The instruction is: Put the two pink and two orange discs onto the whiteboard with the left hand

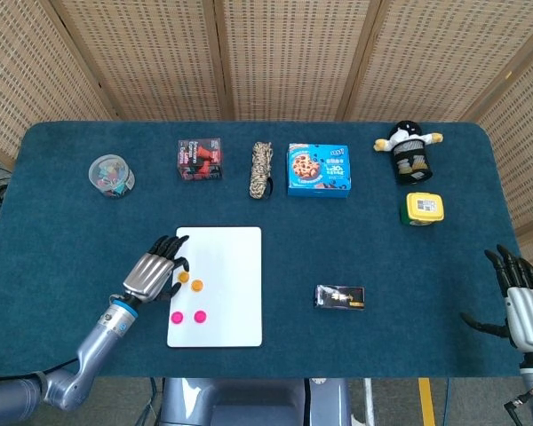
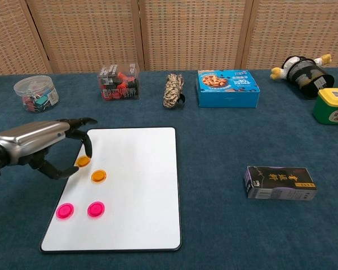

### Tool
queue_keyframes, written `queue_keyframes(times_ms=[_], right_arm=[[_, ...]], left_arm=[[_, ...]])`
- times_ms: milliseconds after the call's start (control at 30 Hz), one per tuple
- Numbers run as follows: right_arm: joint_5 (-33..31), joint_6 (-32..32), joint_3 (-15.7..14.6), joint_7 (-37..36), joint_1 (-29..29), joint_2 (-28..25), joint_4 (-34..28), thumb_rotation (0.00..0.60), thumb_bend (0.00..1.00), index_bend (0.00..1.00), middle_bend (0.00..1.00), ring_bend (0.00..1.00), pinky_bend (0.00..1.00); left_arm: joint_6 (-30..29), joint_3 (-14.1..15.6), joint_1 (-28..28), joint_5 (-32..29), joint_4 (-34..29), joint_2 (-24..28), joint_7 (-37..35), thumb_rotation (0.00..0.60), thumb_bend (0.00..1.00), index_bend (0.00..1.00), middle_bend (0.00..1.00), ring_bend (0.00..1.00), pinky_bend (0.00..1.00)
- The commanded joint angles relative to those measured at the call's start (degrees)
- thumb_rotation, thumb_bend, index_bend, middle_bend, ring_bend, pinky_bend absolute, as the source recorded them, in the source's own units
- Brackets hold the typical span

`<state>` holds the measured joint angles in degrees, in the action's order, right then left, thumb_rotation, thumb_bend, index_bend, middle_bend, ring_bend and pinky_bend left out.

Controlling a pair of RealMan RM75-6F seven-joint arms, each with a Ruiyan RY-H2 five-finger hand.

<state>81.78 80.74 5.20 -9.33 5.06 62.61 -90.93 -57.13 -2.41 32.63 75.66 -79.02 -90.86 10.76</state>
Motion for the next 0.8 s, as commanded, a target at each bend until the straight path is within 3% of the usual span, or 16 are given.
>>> queue_keyframes(times_ms=[33,800], right_arm=[[0.0,0.0,0.0,0.0,0.0,0.0,0.0,0.6,0.03,0.0,0.0,0.0,0.0],[0.2,0.1,-0.1,-0.3,0.0,-0.1,0.0,0.6,0.03,0.0,0.0,0.0,0.0]], left_arm=[[-0.2,0.7,-0.4,0.3,1.1,-0.8,0.3,0.6,0.43,0.81,0.0,0.0,0.0],[-2.0,2.6,-2.6,2.9,3.8,-2.0,0.6,0.6,0.42,0.81,0.0,0.0,0.0]])
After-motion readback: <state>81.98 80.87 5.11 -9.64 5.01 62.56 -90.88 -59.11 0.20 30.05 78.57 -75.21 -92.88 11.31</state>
